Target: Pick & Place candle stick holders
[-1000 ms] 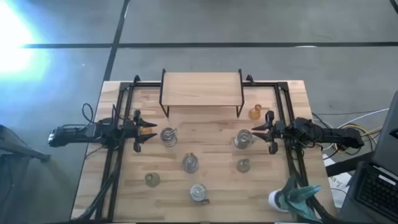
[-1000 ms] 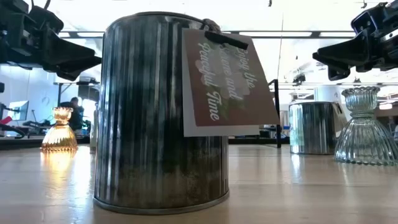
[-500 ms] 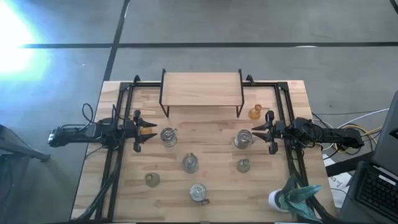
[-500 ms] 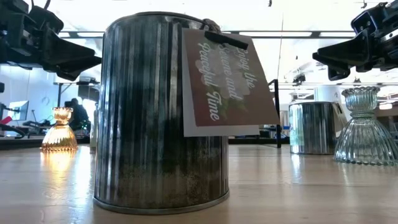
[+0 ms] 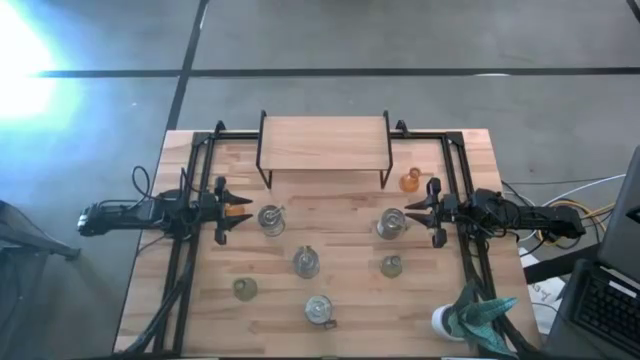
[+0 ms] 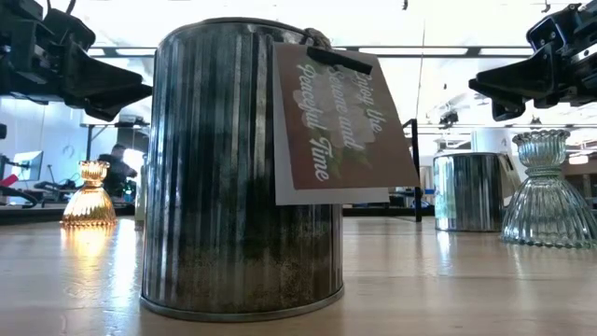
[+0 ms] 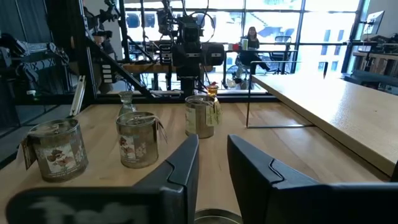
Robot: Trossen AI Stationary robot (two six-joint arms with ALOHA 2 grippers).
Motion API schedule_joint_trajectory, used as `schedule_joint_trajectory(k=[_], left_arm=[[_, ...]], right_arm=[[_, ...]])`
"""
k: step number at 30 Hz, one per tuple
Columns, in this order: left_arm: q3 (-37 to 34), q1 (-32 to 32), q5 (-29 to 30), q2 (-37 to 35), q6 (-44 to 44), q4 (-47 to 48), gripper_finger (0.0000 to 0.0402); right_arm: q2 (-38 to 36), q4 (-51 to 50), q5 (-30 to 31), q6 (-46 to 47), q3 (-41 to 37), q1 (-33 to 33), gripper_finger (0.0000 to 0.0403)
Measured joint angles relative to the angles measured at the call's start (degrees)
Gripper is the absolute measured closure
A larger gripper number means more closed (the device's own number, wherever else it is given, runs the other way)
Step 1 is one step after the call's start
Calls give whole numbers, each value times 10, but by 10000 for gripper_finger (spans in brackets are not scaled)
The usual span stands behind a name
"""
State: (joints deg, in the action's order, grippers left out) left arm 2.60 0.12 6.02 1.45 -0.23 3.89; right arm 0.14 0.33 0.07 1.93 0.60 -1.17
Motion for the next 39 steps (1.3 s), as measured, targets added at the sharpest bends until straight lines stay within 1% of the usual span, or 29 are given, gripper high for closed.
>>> schedule_joint_trajectory(k=[7,12,14,15,17,18,19,20,21,23,26,28,31,34,37,39], left_arm=[[0,0,0,0,0,0,206],[0,0,0,0,0,0,206],[0,0,0,0,0,0,206],[0,0,0,0,0,0,206],[0,0,0,0,0,0,206],[0,0,0,0,0,0,206],[0,0,0,0,0,0,206],[0,0,0,0,0,0,206],[0,0,0,0,0,0,206],[0,0,0,0,0,0,206],[0,0,0,0,0,0,206],[0,0,0,1,0,0,206],[0,0,0,1,0,0,206],[0,0,0,1,0,0,206],[0,0,0,1,0,0,206],[0,0,0,1,0,0,206]], right_arm=[[0,0,0,0,0,0,337],[1,17,0,-1,0,0,334],[1,83,0,-2,0,0,330],[1,127,0,20,1,0,328],[1,224,10,112,9,0,325],[6,273,35,153,17,0,324],[12,299,70,185,28,0,324],[19,303,106,204,45,0,324],[28,297,130,210,64,0,325],[53,263,140,188,113,0,328],[109,192,139,103,209,0,333],[161,131,147,48,281,0,335],[245,29,185,2,384,0,337],[322,-59,246,-45,481,0,337],[390,-70,283,-77,561,0,339],[428,-92,294,-80,611,0,343]])
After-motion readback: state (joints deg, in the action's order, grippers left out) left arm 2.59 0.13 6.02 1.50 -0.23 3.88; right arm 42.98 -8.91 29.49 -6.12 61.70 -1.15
